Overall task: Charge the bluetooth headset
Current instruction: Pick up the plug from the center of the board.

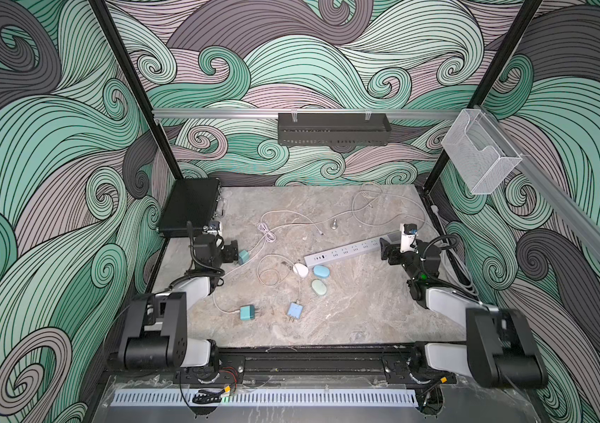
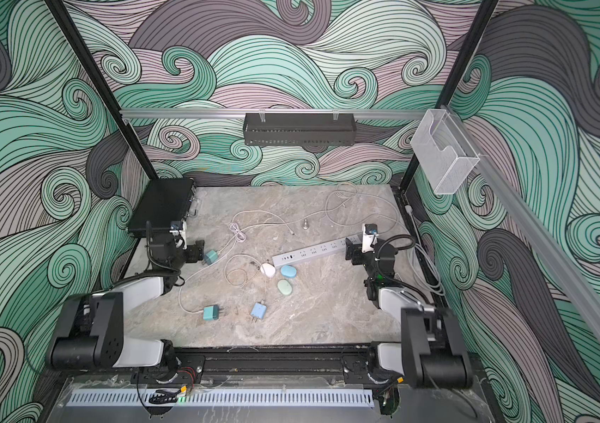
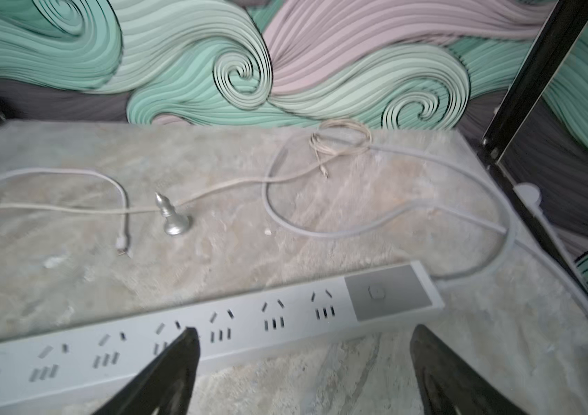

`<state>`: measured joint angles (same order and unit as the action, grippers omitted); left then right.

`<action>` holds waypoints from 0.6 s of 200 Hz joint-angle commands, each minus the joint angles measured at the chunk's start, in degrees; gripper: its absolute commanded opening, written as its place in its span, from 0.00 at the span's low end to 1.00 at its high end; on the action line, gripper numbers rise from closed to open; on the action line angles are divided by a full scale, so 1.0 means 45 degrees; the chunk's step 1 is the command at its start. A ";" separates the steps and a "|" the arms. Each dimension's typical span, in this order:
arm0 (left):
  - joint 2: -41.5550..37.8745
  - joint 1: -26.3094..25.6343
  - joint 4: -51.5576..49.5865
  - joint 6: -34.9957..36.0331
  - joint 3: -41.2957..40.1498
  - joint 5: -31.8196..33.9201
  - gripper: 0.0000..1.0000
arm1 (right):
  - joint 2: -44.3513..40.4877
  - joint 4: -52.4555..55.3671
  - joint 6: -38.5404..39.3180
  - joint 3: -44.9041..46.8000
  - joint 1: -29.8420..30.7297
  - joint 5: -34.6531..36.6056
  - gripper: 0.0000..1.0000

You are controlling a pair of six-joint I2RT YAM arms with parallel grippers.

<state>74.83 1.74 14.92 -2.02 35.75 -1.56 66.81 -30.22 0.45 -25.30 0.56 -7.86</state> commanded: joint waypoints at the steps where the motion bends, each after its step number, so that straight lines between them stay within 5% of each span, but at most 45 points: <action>1: -0.1026 -0.0426 -0.5426 -0.1240 0.3044 -0.0691 0.80 | -0.1933 0.5588 -0.1979 -0.1612 0.0217 -0.0390 0.78; 43: -0.1610 -0.2166 -1.1241 -0.2969 0.4750 -0.2206 0.73 | -0.3439 1.1174 -0.3836 -0.3306 0.0879 -0.2640 0.64; 120: -0.1697 -0.6827 -1.4017 -0.4959 0.3033 -0.3175 0.74 | -0.2975 1.7595 -0.6241 -0.4007 0.3788 -0.3949 0.52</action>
<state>65.52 -24.29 -40.99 -20.47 48.82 -13.28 52.07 37.71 -22.48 -42.11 13.50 -22.31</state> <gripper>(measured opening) 0.734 0.532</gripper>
